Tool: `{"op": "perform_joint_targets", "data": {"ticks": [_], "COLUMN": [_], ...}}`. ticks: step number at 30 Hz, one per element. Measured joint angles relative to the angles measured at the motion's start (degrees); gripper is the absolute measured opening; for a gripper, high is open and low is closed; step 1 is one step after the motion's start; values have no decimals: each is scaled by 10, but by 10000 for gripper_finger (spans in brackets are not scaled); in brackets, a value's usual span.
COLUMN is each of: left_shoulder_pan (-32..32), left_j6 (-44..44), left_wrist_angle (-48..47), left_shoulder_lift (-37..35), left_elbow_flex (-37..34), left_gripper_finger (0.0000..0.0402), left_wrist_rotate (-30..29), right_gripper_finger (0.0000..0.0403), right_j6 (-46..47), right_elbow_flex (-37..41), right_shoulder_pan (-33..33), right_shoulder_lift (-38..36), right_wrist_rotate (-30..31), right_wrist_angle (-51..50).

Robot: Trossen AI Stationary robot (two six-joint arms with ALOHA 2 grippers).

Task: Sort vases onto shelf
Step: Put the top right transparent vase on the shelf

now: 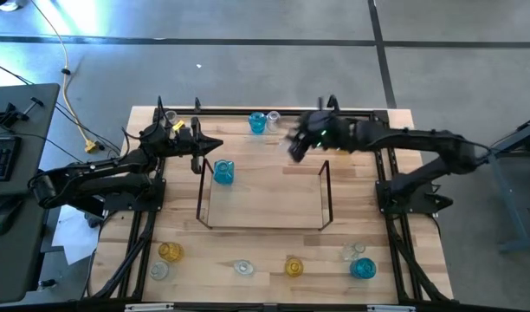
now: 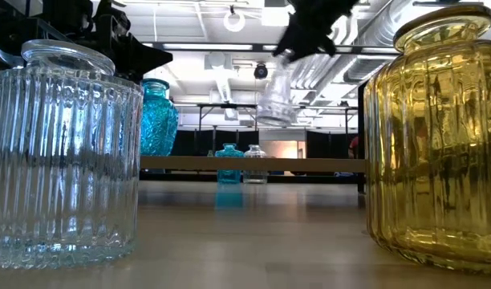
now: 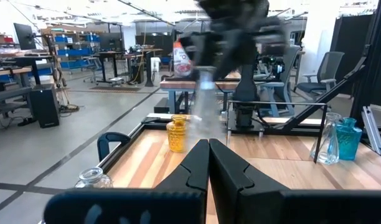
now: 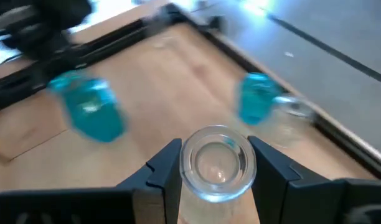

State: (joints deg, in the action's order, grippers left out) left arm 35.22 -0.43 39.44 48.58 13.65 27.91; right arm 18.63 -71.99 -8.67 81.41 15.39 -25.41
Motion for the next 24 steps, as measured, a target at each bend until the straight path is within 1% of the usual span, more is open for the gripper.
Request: {"op": "perform_joint_targets", "data": {"ticks": [3, 5, 12, 14, 19, 24], "left_shoulder_pan": [0, 0, 0, 0, 0, 0], "left_j6": [-4, -4, -5, -5, -5, -5], "left_wrist_angle": [0, 0, 0, 0, -1, -1], "left_shoulder_lift": [0, 0, 0, 0, 0, 0], "left_elbow_flex": [0, 0, 0, 0, 0, 0], "left_gripper_finger": [0, 0, 0, 0, 0, 0], "left_wrist_rotate": [0, 0, -2, -2, -2, -2], "right_gripper_finger": [121, 121, 121, 121, 122, 122], "right_j6": [-11, -12, -55, -63, -71, -70], "right_elbow_flex": [-45, -77, -190, -220, -275, -280], "right_shoulder_pan": [40, 54, 65, 65, 64, 64], "right_shoulder_lift": [53, 90, 217, 245, 293, 300], "right_wrist_rotate": [-3, -11, -24, -38, -55, -61], "right_wrist_angle": [2, 0, -43, -60, -93, -109]}}
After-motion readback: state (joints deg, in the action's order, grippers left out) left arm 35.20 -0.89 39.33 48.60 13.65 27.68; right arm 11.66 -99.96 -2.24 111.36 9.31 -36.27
